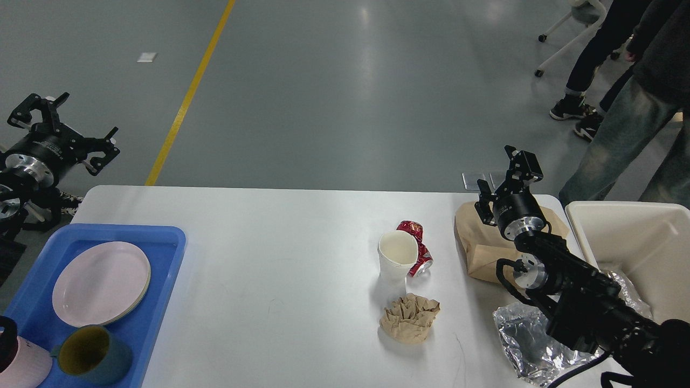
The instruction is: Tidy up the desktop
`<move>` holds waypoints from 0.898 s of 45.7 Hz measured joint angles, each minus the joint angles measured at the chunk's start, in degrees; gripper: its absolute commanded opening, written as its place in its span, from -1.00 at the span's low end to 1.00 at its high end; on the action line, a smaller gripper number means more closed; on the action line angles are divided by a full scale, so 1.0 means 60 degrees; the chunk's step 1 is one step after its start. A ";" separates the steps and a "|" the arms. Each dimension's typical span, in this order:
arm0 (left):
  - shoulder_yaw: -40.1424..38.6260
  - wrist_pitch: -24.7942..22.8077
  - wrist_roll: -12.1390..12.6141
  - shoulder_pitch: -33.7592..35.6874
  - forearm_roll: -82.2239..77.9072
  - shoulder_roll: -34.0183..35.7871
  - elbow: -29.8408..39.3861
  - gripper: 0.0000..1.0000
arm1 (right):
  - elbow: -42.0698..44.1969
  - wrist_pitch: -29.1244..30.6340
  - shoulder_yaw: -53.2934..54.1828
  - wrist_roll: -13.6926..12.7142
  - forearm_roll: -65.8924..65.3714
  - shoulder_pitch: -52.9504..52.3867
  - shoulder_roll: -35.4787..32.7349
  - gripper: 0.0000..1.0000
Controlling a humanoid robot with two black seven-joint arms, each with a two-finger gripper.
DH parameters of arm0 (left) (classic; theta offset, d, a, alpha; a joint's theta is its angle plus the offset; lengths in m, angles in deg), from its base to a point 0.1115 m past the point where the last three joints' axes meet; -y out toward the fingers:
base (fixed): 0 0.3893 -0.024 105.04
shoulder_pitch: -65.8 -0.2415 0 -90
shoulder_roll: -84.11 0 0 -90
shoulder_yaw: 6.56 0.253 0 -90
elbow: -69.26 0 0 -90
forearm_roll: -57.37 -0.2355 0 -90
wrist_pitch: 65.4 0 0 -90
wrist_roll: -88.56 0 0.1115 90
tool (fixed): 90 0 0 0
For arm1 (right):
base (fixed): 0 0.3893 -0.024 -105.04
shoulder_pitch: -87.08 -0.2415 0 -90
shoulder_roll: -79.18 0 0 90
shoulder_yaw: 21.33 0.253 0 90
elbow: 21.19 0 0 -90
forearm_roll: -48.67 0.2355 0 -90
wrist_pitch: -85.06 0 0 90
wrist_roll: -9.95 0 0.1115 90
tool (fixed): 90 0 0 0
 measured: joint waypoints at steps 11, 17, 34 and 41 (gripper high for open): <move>-0.0014 0.0585 0.0000 0.0506 0.0018 -0.0371 0.0008 0.93 | 0.0000 0.0000 0.0000 0.0000 0.0000 0.0000 0.0000 1.00; -0.0014 0.0590 0.0001 0.0540 0.0005 -0.0404 0.0021 0.93 | 0.0000 0.0000 0.0000 0.0000 0.0001 0.0000 0.0000 1.00; 0.0134 0.0538 0.0006 0.0409 -0.0053 -0.1352 0.0038 0.93 | 0.0000 0.0000 0.0000 0.0010 0.0002 0.0000 0.0000 1.00; 0.0190 0.0538 -0.0004 0.0402 -0.0077 -0.1903 0.0037 0.93 | 0.0000 0.0006 0.0000 0.0012 0.0001 0.0000 0.0000 1.00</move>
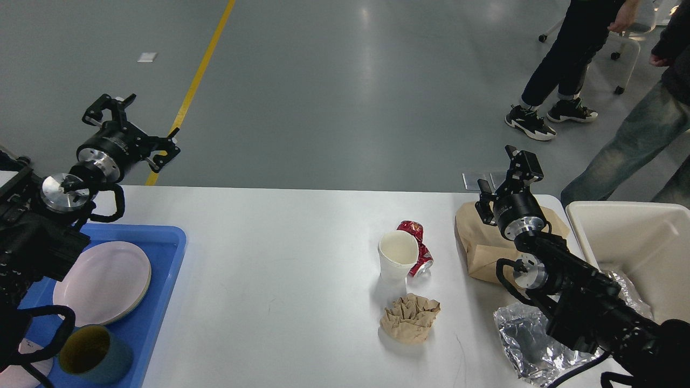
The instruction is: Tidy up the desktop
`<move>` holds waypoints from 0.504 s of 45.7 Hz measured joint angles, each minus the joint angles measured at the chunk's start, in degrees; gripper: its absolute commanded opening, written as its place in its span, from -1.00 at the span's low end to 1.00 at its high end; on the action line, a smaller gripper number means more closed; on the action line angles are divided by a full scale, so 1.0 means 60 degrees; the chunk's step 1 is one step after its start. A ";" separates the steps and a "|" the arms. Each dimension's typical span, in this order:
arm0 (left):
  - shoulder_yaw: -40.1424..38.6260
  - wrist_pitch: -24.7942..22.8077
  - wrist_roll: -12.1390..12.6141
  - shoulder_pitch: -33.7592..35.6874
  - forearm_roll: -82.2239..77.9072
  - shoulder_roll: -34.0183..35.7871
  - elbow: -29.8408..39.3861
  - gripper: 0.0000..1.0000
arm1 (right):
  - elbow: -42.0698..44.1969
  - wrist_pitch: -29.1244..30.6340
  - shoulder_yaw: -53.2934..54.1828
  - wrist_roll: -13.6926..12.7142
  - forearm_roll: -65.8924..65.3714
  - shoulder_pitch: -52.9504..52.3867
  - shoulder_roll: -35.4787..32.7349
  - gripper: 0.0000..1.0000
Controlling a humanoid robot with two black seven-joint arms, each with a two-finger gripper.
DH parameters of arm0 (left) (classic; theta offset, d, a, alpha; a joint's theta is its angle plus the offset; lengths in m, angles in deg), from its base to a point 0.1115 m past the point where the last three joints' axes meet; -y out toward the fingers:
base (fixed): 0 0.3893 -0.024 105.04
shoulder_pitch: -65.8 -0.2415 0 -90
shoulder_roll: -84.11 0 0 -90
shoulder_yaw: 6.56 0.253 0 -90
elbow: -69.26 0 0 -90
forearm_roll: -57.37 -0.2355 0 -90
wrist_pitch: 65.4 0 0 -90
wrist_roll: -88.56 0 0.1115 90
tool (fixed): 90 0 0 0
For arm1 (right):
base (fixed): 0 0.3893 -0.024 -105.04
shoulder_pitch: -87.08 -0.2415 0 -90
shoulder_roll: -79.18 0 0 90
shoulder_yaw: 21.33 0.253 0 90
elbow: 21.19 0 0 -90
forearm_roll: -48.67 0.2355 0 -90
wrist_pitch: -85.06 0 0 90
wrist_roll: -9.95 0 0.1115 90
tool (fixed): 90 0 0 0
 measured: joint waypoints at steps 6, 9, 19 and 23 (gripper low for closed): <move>0.0012 -0.0021 -0.0033 -0.0003 -0.0019 -0.0403 -0.0002 0.93 | 0.0000 0.0002 0.0000 0.0001 -0.0001 0.0000 0.0000 1.00; 0.0007 -0.0090 -0.0177 -0.0011 -0.0020 -0.0583 -0.0002 0.93 | 0.0000 0.0002 0.0000 0.0001 0.0000 0.0000 0.0000 1.00; -0.0032 -0.0125 -0.2518 -0.0667 -0.0055 -0.1260 -0.0051 0.93 | 0.0000 0.0005 0.0000 0.0001 0.0000 0.0000 -0.0001 1.00; -0.0082 -0.0071 -0.3158 -0.0792 -0.0099 -0.1584 -0.0097 0.93 | 0.0000 0.0005 0.0000 0.0001 -0.0003 0.0000 0.0000 1.00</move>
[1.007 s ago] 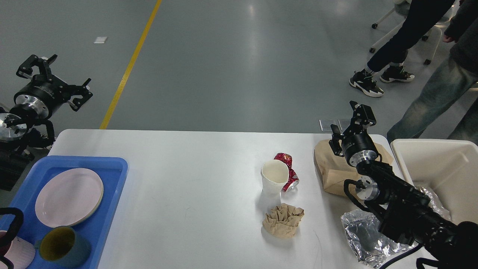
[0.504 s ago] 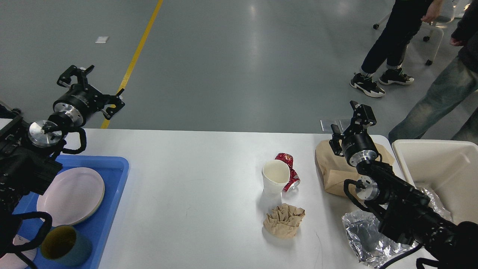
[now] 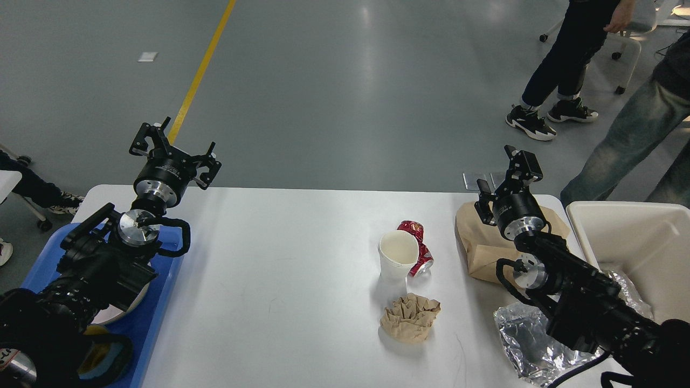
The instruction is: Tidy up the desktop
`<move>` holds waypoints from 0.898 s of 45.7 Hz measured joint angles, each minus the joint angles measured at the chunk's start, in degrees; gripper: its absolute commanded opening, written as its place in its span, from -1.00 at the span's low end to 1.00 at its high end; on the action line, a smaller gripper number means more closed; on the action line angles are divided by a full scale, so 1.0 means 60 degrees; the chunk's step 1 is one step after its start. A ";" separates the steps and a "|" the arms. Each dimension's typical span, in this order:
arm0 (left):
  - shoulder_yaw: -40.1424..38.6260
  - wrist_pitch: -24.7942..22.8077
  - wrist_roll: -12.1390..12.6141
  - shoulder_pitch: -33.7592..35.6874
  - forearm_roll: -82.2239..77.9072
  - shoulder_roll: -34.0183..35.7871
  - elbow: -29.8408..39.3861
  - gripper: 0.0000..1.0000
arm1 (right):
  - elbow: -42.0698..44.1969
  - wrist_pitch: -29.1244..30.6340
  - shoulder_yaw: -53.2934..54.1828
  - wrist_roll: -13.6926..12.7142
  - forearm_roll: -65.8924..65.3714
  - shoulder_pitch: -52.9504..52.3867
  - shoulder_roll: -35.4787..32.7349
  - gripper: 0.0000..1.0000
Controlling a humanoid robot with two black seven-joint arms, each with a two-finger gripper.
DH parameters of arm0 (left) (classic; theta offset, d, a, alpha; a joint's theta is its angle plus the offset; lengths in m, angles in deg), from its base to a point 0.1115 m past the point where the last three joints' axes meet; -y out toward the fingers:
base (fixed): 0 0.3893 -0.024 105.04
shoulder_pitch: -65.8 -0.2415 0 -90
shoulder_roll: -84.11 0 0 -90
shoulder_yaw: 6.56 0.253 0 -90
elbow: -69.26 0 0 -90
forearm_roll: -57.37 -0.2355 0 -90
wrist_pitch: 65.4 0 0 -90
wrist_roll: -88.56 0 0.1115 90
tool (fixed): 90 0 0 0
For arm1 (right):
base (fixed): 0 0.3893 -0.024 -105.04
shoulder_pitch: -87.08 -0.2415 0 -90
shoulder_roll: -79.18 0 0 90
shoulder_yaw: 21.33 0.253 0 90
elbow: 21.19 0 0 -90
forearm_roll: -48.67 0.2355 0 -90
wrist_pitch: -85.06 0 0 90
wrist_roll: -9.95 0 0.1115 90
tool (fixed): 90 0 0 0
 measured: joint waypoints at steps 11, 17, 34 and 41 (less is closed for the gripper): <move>0.0063 -0.0054 -0.0084 -0.0346 -0.0049 -0.0420 -0.0023 0.93 | 0.0000 0.0000 0.0000 0.0000 0.0003 0.0000 0.0000 1.00; 0.0085 -0.0291 -0.0081 -0.0608 -0.0026 -0.0397 -0.0024 0.93 | 0.0000 -0.0001 0.0000 0.0000 0.0003 0.0000 0.0000 1.00; -0.0063 -0.1402 -0.0763 -0.1074 0.0016 -0.0348 -0.0015 0.93 | 0.0000 -0.0004 0.0000 0.0000 0.0004 0.0000 0.0000 1.00; -0.0074 -0.1610 -0.1309 -0.1215 0.0047 -0.0361 -0.0008 0.93 | 0.0000 -0.0004 0.0000 0.0000 0.0003 0.0000 0.0000 1.00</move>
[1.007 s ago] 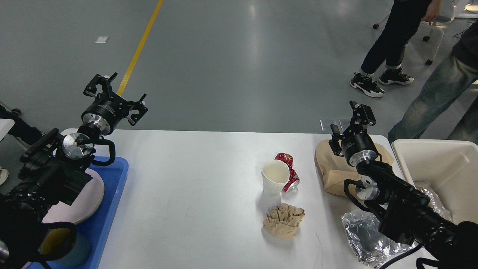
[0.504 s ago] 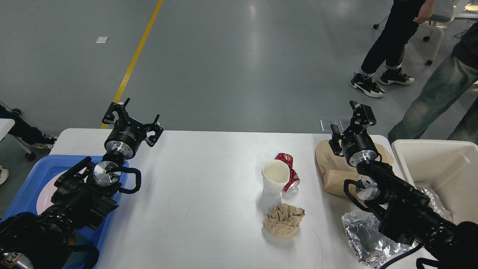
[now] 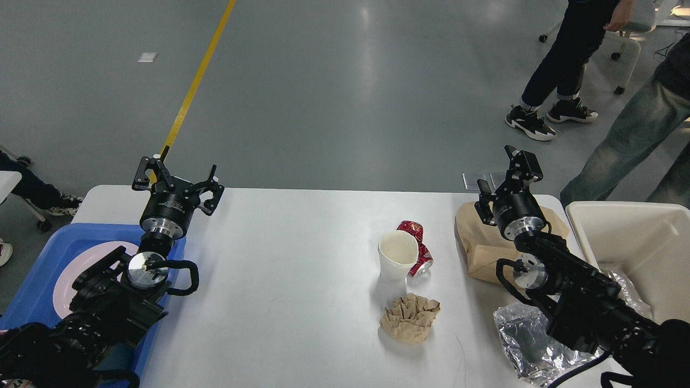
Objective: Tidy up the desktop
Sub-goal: 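Lift the right gripper up from beside the paper bag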
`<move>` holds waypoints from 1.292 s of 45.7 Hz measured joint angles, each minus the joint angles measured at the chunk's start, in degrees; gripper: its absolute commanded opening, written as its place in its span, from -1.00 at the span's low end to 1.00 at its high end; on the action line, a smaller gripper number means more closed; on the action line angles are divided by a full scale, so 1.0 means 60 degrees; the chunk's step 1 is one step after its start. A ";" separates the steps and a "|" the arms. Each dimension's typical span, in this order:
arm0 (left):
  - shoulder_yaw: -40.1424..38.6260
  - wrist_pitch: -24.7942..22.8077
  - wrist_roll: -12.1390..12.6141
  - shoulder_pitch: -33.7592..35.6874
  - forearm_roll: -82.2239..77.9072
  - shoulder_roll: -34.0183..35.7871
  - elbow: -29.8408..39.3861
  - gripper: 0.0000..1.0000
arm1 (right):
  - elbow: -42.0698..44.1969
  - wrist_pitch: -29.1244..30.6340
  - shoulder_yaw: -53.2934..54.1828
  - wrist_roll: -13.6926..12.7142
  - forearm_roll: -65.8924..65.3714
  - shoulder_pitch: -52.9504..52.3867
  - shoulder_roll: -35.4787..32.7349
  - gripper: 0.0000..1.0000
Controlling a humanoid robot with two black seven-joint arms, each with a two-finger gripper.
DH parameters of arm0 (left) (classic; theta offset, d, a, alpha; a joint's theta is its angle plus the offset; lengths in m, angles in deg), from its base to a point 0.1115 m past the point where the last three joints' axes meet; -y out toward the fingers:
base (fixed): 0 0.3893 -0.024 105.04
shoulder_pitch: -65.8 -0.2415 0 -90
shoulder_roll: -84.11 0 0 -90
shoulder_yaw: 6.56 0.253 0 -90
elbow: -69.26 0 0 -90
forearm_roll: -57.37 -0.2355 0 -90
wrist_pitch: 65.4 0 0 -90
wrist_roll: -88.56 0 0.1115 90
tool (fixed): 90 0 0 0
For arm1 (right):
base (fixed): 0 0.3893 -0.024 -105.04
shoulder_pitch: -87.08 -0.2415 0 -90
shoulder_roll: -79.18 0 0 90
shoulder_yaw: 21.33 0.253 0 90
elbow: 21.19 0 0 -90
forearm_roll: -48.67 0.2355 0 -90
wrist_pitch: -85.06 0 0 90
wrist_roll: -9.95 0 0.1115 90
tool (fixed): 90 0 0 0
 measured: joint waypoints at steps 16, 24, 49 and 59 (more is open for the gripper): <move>-0.0004 -0.0022 -0.0103 -0.0014 0.0003 -0.0001 0.0009 0.93 | 0.0000 0.0003 0.0000 0.0000 0.0000 0.0000 0.0000 1.00; -0.0004 -0.0022 -0.0103 -0.0015 0.0002 -0.0001 0.0009 0.93 | 0.0000 0.0004 0.0000 0.0000 0.0000 0.0000 0.0000 1.00; -0.0004 -0.0022 -0.0103 -0.0015 0.0003 -0.0001 0.0008 0.93 | 0.0000 0.0004 0.0000 -0.0002 0.0000 0.0000 0.0000 1.00; -0.0004 -0.0022 -0.0103 -0.0015 0.0002 -0.0001 0.0008 0.93 | 0.0000 0.0004 0.0000 -0.0002 0.0000 0.0000 0.0000 1.00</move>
